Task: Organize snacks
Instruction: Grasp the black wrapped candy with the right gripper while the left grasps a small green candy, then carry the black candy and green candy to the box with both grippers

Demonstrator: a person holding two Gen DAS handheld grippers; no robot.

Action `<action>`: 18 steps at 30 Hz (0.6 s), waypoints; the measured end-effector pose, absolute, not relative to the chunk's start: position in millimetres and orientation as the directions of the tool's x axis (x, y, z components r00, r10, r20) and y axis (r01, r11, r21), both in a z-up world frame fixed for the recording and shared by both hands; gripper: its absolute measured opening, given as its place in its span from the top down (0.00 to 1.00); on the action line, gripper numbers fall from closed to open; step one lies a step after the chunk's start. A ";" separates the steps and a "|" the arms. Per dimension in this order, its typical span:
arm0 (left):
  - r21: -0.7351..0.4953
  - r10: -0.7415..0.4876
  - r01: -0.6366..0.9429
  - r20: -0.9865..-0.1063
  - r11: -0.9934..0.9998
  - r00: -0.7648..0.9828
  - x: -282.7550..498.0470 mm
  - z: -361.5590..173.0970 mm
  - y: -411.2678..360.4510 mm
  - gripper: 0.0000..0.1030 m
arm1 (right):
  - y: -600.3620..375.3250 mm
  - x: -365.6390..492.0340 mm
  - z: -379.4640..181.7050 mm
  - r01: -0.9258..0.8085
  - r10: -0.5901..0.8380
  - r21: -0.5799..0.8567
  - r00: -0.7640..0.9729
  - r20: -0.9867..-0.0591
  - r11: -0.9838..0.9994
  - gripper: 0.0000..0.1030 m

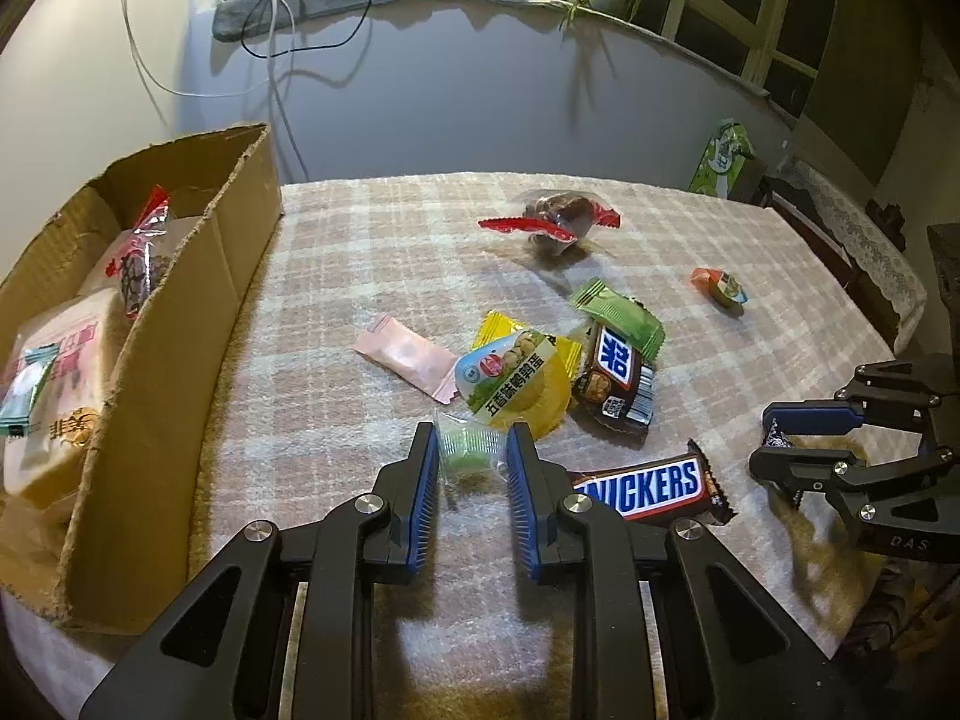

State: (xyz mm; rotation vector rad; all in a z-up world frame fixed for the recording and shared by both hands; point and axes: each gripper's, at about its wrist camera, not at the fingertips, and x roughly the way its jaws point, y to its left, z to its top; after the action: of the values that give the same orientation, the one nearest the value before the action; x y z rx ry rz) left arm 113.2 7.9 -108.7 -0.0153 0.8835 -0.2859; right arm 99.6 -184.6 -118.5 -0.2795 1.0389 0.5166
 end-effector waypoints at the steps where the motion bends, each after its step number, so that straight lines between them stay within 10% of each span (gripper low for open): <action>1: -0.135 -0.257 0.241 -0.757 0.961 0.601 112.1 -107.0 8.2 0.79 | -185.7 99.0 -116.9 -0.527 0.274 0.021 0.407 -0.871 0.850 0.72; 18: -0.171 -0.282 0.227 -0.680 0.959 0.677 87.0 -66.3 30.6 0.79 | -177.3 98.0 -72.9 -0.524 0.323 0.028 0.481 -0.815 0.851 0.72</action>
State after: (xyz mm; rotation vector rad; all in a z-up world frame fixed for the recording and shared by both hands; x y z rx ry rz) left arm 87.0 30.6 -66.3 -0.0744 0.7756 -0.2861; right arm 98.0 -177.3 -72.9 -0.2376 0.9357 0.5226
